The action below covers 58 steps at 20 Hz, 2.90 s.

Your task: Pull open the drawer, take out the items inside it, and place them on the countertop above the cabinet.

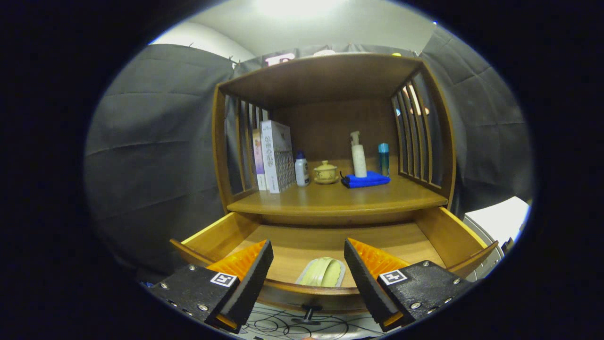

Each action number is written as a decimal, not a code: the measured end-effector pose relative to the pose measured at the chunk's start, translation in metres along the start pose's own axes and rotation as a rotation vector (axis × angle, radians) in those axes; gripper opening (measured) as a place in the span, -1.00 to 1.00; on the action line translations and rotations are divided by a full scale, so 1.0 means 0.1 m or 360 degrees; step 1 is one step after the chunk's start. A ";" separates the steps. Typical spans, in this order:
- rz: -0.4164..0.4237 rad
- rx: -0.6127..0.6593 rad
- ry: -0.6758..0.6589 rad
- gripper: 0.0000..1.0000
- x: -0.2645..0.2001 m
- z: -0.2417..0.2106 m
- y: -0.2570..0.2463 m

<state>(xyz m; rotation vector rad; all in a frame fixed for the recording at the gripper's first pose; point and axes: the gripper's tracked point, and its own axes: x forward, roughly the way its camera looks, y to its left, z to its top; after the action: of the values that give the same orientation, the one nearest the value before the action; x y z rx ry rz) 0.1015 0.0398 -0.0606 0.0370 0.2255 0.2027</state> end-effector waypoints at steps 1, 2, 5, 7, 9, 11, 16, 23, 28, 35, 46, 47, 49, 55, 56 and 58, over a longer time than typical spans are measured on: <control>-0.0003 0.0003 0.0046 0.88 0.07 -0.01 -0.01; -0.0001 0.0011 0.0096 0.88 0.15 -0.05 0.00; -0.0023 0.0053 0.0243 0.88 0.35 -0.13 -0.03; -0.0053 0.0039 0.0344 0.88 0.47 -0.20 -0.06; -0.0070 0.0035 0.0432 0.88 0.57 -0.27 -0.08; -0.0081 0.0044 0.0491 0.88 0.65 -0.31 -0.08; -0.0117 0.0056 0.0621 0.87 0.75 -0.46 -0.12; -0.0105 0.0130 0.0802 0.49 0.79 -0.71 -0.17; -0.0134 0.0129 0.0841 -0.10 0.79 -0.79 -0.22; -0.0113 0.0105 0.0795 -0.57 0.79 -0.77 -0.21; -0.0061 0.0142 0.0575 -0.59 0.69 -0.22 -0.19; -0.0059 0.0144 0.0547 -0.59 0.69 -0.13 -0.20; -0.0055 0.0153 0.0495 -0.59 0.68 0.03 -0.21; -0.0046 0.0176 0.0359 -0.59 0.69 0.50 -0.29; -0.0050 0.0174 0.0343 -0.59 0.72 0.56 -0.31; -0.0061 0.0182 0.0326 -0.59 0.77 0.65 -0.36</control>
<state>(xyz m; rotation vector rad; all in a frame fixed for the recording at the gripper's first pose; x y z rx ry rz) 0.1971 0.0195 -0.0161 0.1259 0.4415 0.1554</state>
